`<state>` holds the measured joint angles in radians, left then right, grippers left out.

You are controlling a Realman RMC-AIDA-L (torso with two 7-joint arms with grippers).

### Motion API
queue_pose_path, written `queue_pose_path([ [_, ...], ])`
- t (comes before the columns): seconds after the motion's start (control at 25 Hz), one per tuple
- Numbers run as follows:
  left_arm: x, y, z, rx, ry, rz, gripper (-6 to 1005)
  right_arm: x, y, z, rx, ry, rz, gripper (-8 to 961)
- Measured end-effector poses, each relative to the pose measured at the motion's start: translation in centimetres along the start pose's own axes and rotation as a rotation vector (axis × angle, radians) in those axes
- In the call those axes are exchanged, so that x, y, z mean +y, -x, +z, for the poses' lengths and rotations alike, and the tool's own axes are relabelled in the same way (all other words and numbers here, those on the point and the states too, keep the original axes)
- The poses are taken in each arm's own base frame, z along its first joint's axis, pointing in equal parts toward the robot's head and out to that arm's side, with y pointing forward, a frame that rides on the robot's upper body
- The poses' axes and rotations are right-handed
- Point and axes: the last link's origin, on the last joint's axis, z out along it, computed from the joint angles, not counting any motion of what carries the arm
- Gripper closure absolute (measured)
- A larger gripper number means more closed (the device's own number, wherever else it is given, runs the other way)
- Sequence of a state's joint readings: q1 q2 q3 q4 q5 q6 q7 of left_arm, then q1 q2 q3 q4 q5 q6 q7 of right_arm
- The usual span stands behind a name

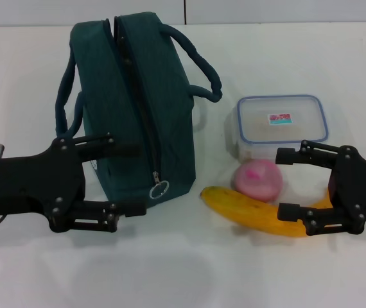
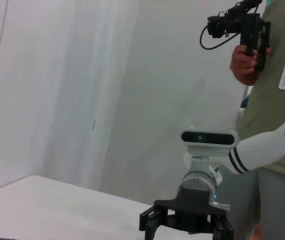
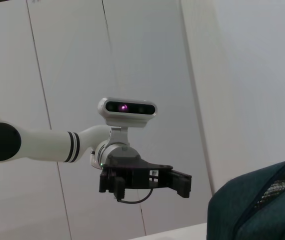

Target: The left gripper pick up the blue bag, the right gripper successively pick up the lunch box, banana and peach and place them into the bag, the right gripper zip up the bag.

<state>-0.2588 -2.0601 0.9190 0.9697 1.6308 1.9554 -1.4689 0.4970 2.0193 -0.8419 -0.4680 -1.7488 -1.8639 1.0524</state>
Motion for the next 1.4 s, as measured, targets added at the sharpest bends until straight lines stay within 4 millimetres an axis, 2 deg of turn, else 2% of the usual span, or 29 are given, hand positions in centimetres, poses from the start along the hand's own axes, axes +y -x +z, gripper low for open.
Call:
queue_pose_path([
  [0.52, -0.1, -0.2, 0.2, 0.016, 0.002, 0.002, 107, 0.0, 0.0, 0.0, 0.001, -0.001, 0.001, 90],
  [0.64, -0.2, -0.9, -0.1, 0.067, -0.013, -0.006, 108, 0.0, 0.0, -0.1, 0.001, -0.004, 0.001, 90],
  [0.72, -0.5, -1.8, -0.9, 0.124, -0.05, -0.007, 108, 0.0, 0.0, -0.1, 0.001, -0.005, 0.002, 90],
  [0.76, -0.9, -3.0, -2.1, 0.207, -0.108, -0.029, 108, 0.0, -0.1, -0.1, 0.002, -0.005, 0.002, 90],
  [0.8, -0.9, -3.0, -2.1, 0.207, -0.108, -0.029, 108, 0.0, -0.1, -0.1, 0.002, -0.004, 0.003, 90],
  [0.92, -2.2, -5.1, -3.9, 0.329, -0.185, -0.107, 108, 0.1, -0.2, -0.1, 0.0, -0.007, 0.007, 90],
  [1.04, -3.8, -6.5, -4.5, 0.355, -0.242, -0.177, 109, 0.2, -0.3, -0.3, -0.004, -0.017, 0.013, 90],
  [1.24, -8.0, -7.7, -5.4, 0.251, -0.422, -0.367, 109, 0.3, -0.5, -0.3, -0.014, -0.028, 0.022, 91],
  [1.4, -10.1, -8.7, -5.7, 0.069, -0.533, -0.524, 110, 0.4, -0.8, -0.6, -0.015, -0.049, 0.031, 91],
])
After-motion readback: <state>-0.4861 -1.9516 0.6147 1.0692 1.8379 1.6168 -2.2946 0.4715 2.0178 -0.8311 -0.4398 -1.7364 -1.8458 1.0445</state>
